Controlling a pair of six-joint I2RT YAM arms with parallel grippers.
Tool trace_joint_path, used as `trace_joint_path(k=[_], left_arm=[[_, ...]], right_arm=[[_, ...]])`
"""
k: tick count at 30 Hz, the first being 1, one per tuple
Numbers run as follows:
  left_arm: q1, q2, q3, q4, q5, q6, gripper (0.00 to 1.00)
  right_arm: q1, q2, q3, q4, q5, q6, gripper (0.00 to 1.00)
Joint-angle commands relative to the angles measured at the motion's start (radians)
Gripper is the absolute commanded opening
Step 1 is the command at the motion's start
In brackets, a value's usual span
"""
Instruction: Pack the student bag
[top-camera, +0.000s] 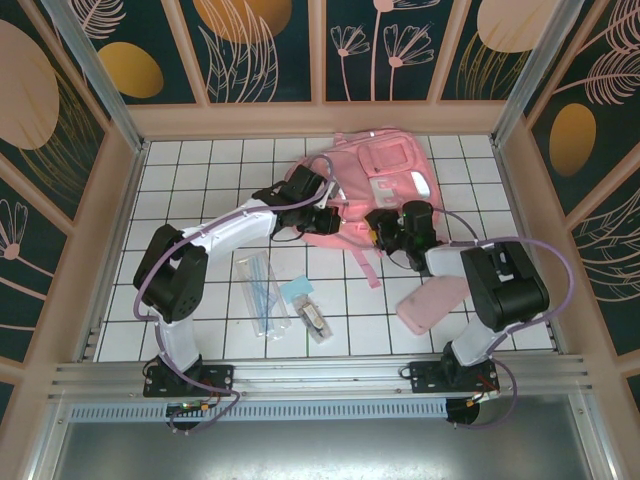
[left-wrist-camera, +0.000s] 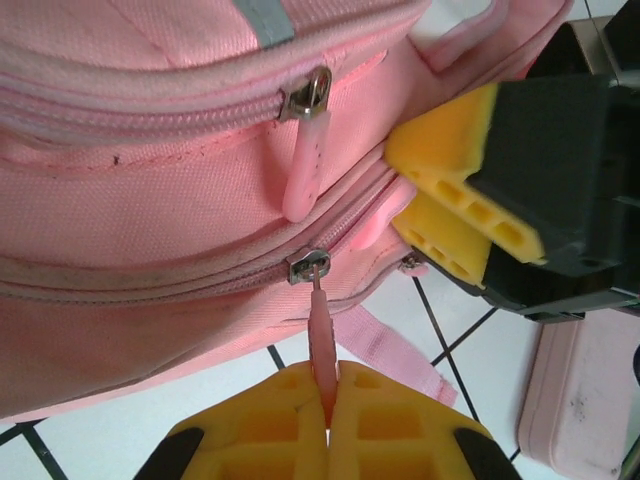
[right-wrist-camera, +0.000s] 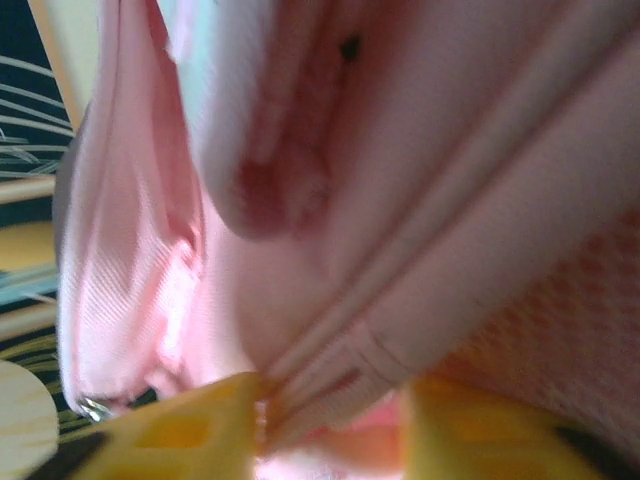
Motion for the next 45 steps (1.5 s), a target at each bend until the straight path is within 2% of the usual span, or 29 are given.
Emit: trace_joint_path(k=[1, 3, 4, 9, 16, 22, 27, 32, 37, 41, 45], left_arm=[[-0.011, -0.044, -0.006, 0.007, -0.006, 0.033, 0.00], [-0.012, -0.044, -0.009, -0.007, -0.064, 0.038, 0.00], [-0.012, -0.041, -0.012, -0.014, -0.111, 0.037, 0.00], [-0.008, -0.019, -0.032, -0.019, -0.363, -0.006, 0.00], [0.034, -0.056, -0.077, -0.007, -0.497, -0.070, 0.00], [0.069, -0.124, -0.130, -0.008, -0.494, -0.074, 0.00], [0.080, -0.117, -0.142, -0.030, -0.514, -0.053, 0.00], [0.160, -0.102, -0.152, 0.038, -0.585, -0.015, 0.00], [0.213, -0.058, -0.072, 0.067, -0.624, 0.018, 0.00], [0.215, -0.042, -0.050, 0.098, -0.569, 0.044, 0.00], [0.213, -0.064, -0.106, 0.117, -0.471, 0.043, 0.00]], right_arm=[[0.005, 0.046, 0.049, 0.047, 0.087, -0.009, 0.14], [0.005, 0.044, 0.057, 0.032, 0.095, -0.027, 0.01], [0.007, 0.035, 0.058, 0.021, 0.102, -0.038, 0.00], [0.011, -0.014, 0.044, -0.021, 0.136, -0.076, 0.00], [0.009, -0.024, 0.035, -0.038, 0.161, -0.098, 0.00], [0.005, -0.019, 0.045, -0.046, 0.174, -0.115, 0.00], [0.005, -0.015, 0.062, -0.054, 0.175, -0.128, 0.00], [0.008, -0.033, 0.078, -0.106, 0.186, -0.176, 0.00], [0.009, -0.042, 0.076, -0.129, 0.197, -0.200, 0.00], [0.007, -0.029, 0.090, -0.139, 0.190, -0.230, 0.00], [0.002, -0.017, 0.109, -0.152, 0.174, -0.263, 0.00]])
